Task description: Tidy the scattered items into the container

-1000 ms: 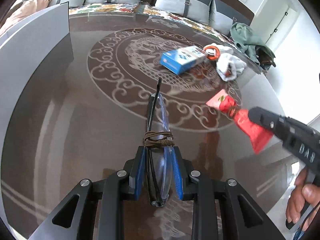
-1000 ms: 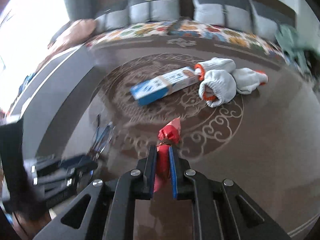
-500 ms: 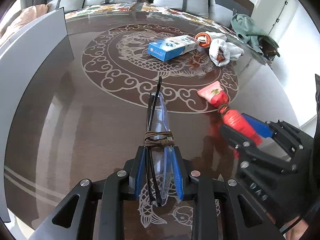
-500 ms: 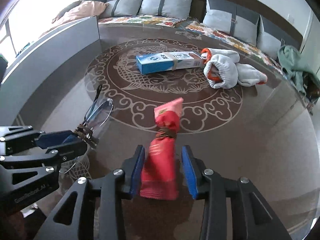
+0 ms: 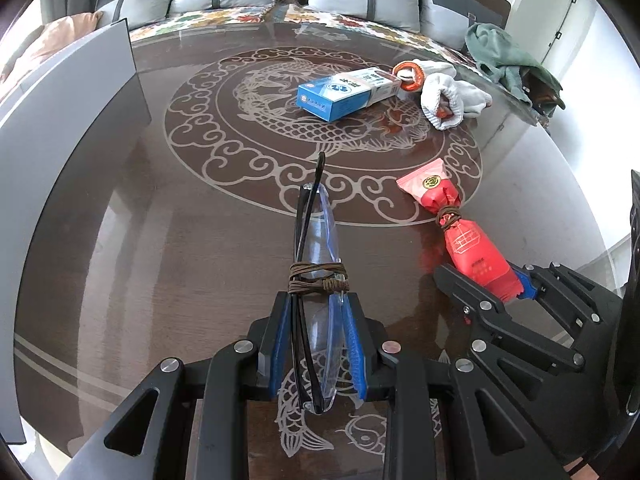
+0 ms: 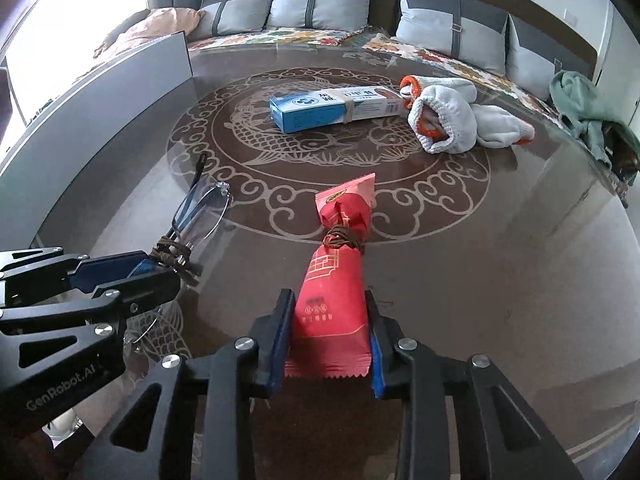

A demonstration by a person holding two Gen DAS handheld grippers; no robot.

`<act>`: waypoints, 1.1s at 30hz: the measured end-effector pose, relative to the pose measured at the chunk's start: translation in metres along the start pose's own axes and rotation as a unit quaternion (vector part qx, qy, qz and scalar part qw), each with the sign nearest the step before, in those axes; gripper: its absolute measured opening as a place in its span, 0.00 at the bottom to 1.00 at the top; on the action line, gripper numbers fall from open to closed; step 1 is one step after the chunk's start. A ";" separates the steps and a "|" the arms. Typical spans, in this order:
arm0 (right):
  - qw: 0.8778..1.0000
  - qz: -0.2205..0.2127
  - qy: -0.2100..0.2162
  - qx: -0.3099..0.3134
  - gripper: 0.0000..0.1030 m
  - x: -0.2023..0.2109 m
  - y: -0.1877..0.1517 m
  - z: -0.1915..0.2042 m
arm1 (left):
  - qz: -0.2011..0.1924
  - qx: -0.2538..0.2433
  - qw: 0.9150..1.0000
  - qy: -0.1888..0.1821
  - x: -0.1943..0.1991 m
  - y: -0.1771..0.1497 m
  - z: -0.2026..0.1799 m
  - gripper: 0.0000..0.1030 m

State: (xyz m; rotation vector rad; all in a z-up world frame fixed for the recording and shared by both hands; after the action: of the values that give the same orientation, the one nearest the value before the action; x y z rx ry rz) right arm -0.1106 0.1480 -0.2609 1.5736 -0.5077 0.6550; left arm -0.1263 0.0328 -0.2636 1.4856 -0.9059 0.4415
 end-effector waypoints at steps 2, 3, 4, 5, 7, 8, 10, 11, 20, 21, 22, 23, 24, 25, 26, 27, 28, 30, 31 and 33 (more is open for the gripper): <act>1.000 0.001 0.000 -0.001 0.31 0.000 0.000 0.000 | 0.001 -0.001 1.000 0.002 0.000 0.000 0.000 0.25; 1.000 0.002 0.000 -0.002 0.31 0.000 0.000 0.000 | 0.001 -0.002 1.000 0.003 0.000 0.000 0.000 0.25; 1.000 0.002 0.000 -0.002 0.31 0.000 0.000 0.000 | 0.002 -0.002 1.000 0.005 0.000 0.000 -0.001 0.25; 1.000 0.002 0.001 -0.004 0.31 0.000 0.000 0.000 | 0.004 -0.004 1.000 0.009 -0.001 0.000 -0.001 0.25; 1.000 0.002 0.003 -0.008 0.31 0.000 0.000 -0.001 | 0.006 -0.007 1.000 0.017 -0.001 0.000 -0.002 0.25; 1.000 0.001 0.004 -0.009 0.31 0.000 -0.001 -0.001 | 0.007 -0.009 1.000 0.023 -0.002 0.000 -0.003 0.25; 1.000 -0.001 0.003 -0.010 0.31 0.000 -0.001 -0.001 | 0.008 -0.014 0.999 0.030 -0.002 0.000 -0.004 0.25; 1.000 -0.002 0.003 -0.012 0.31 0.000 -0.001 -0.001 | 0.009 -0.016 0.999 0.033 -0.003 0.000 -0.004 0.25; 1.000 -0.006 0.003 -0.016 0.31 0.000 -0.001 -0.002 | 0.013 -0.030 0.998 0.058 -0.004 -0.001 -0.006 0.26; 1.000 -0.006 0.003 -0.017 0.31 0.000 -0.001 -0.002 | 0.012 -0.031 0.998 0.059 -0.004 -0.001 -0.006 0.26; 1.000 -0.006 0.003 -0.017 0.31 0.000 -0.001 -0.002 | 0.012 -0.031 0.998 0.058 -0.004 -0.001 -0.006 0.26; 1.000 -0.006 0.002 -0.016 0.31 0.000 -0.001 -0.002 | 0.012 -0.030 0.998 0.058 -0.004 -0.001 -0.006 0.26; 1.000 -0.006 0.002 -0.016 0.31 0.000 -0.001 -0.002 | 0.012 -0.030 0.998 0.057 -0.004 -0.001 -0.005 0.26; 1.000 -0.007 0.002 -0.016 0.31 0.000 -0.001 -0.002 | 0.011 -0.029 0.998 0.057 -0.004 -0.001 -0.005 0.26; 1.000 -0.007 0.002 -0.016 0.31 0.000 -0.001 -0.002 | 0.011 -0.030 0.998 0.057 -0.003 -0.001 -0.005 0.26; 1.000 -0.007 0.001 -0.016 0.31 0.000 -0.001 -0.002 | 0.011 -0.030 0.998 0.057 -0.003 -0.001 -0.005 0.26; 1.000 -0.008 0.001 -0.016 0.31 0.000 -0.001 -0.002 | 0.010 -0.030 0.998 0.057 -0.003 -0.001 -0.006 0.26; 1.000 -0.008 0.000 -0.016 0.31 0.000 -0.001 -0.002 | 0.010 -0.030 0.998 0.057 -0.003 -0.001 -0.006 0.26; 1.000 -0.009 0.000 -0.016 0.31 0.000 -0.001 -0.002 | 0.010 -0.029 0.998 0.057 -0.003 -0.001 -0.006 0.26; 1.000 -0.009 0.000 -0.016 0.31 0.000 -0.001 -0.002 | 0.010 -0.030 0.998 0.058 -0.003 -0.001 -0.006 0.26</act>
State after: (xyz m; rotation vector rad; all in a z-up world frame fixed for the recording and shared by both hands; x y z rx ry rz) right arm -0.1105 0.1504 -0.2615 1.5461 -0.5017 0.6294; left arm -0.1264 0.0393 -0.2657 1.3835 -0.8363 0.5051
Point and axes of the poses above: each gripper's, at about its wrist camera, not at the fingertips, and x roughly against the way its jaws point, z to its left, y to its top, the point moved 9 cm from there along -x, roughly the way its jaws point, and after that the axes turned 14 degrees about -z, right-handed, at the moved point
